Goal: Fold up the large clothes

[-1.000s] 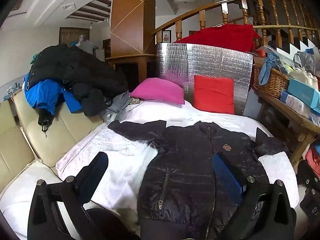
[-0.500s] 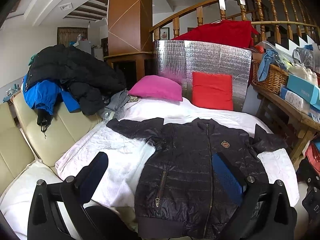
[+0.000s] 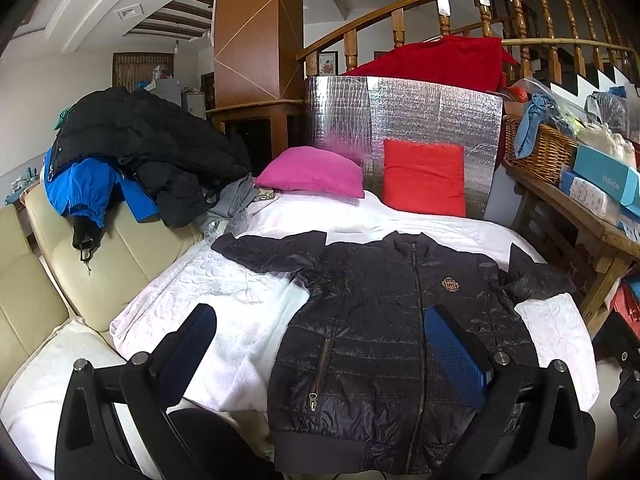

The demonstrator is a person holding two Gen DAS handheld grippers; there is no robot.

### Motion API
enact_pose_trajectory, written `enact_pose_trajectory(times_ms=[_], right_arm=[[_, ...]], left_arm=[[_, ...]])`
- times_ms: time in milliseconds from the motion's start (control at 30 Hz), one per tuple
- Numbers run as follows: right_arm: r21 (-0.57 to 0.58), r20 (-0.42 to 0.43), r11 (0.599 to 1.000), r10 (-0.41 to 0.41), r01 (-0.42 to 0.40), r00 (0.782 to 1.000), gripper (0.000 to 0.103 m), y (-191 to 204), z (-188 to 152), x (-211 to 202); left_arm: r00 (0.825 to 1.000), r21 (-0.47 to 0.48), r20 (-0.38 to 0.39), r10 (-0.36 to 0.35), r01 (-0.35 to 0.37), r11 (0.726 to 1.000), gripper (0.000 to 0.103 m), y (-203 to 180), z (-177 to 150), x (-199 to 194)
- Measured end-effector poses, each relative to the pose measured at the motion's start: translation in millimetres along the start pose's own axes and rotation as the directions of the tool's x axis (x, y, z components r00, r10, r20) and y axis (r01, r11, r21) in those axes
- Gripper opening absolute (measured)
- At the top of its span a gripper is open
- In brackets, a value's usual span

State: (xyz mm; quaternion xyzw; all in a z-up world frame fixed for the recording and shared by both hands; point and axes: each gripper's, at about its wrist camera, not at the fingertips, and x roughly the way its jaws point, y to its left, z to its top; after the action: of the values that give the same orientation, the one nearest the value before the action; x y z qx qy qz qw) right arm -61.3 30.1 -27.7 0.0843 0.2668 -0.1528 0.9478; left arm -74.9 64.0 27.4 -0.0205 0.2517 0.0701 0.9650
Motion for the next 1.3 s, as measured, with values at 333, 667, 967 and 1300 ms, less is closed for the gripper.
enact_pose_trajectory(times_ms=[333,667,967,1300], right_arm=[[0.002,-0.005,1.000,0.008,-0.008,1.000,0.103,1,-2,-1],[-0.003,-0.010,1.000,0.001,-0.001,1.000,0.103,2,-8,2],[-0.007,-0.025,1.000,-0.011,0.011,1.000,0.103,2,-10,10],[-0.002,-0.059,1.000,-0.026,0.026,0.998,0.103,-1,-11,31]], left_arm=[[1.000,0.000,-0.004,-0.004,0.004,1.000,0.103,1,-1,2],[1.000,-0.003,-0.022,-0.008,0.008,1.000,0.103,2,-5,8],[0.999,-0.003,-0.042,-0.014,0.014,1.000,0.103,-1,-7,20],[0.997,0.003,-0.073,-0.013,0.013,1.000,0.103,-7,-7,41]])
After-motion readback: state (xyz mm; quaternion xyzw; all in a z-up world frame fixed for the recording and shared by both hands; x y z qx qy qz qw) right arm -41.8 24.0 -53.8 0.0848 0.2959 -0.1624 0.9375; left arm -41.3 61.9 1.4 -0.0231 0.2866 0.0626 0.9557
